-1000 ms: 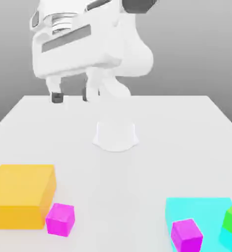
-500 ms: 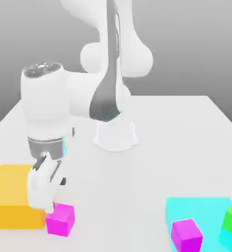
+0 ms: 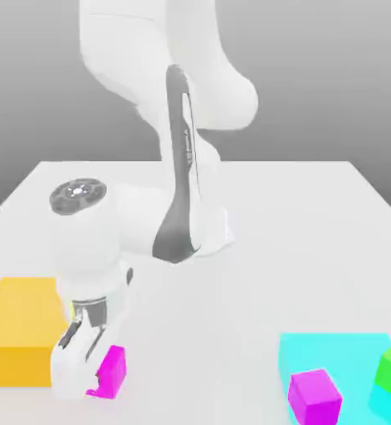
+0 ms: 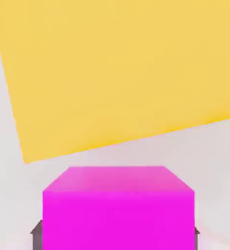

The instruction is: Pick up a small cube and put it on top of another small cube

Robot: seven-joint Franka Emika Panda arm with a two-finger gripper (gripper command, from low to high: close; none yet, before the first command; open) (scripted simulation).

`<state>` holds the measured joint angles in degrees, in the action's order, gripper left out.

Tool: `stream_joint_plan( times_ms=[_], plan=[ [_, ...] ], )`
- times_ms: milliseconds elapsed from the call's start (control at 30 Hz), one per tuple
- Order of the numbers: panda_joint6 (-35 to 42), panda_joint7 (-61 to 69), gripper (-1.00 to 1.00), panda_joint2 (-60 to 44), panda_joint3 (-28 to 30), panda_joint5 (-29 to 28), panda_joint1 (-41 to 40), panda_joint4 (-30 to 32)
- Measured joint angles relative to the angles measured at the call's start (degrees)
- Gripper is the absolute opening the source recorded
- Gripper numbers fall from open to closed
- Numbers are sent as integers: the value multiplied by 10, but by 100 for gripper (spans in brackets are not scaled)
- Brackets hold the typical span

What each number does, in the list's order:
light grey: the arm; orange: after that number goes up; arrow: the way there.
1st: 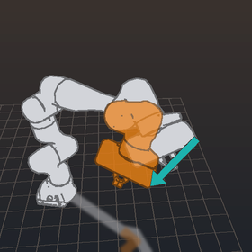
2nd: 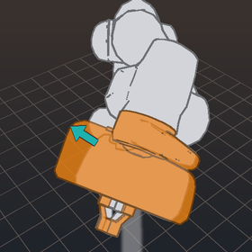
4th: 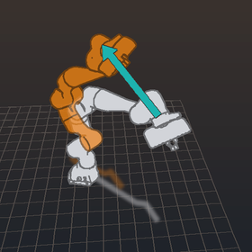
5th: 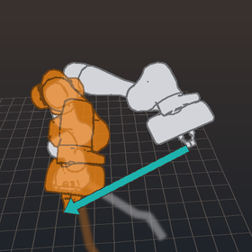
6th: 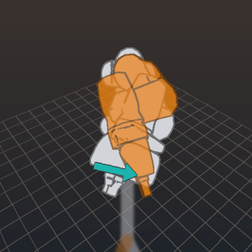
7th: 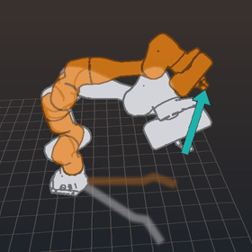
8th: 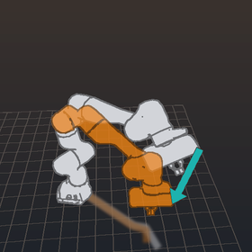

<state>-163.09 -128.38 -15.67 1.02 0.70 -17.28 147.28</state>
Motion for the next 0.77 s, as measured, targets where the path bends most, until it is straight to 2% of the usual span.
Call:
stream_joint_plan(
  times_ms=[100, 500, 567, 633, 667, 767],
  plan=[
    [50, 7, -100, 53, -7, -3, 3, 4],
    [248, 276, -100, 72, -181, -37, 119, -170],
    [249, 299, -100, 55, -195, -52, 136, -187],
    [214, 292, -100, 20, -192, -74, 145, -185],
    [200, 288, 100, 7, -189, -82, 149, -184],
    [200, 288, 100, 7, -189, -82, 149, -184]
  ],
)
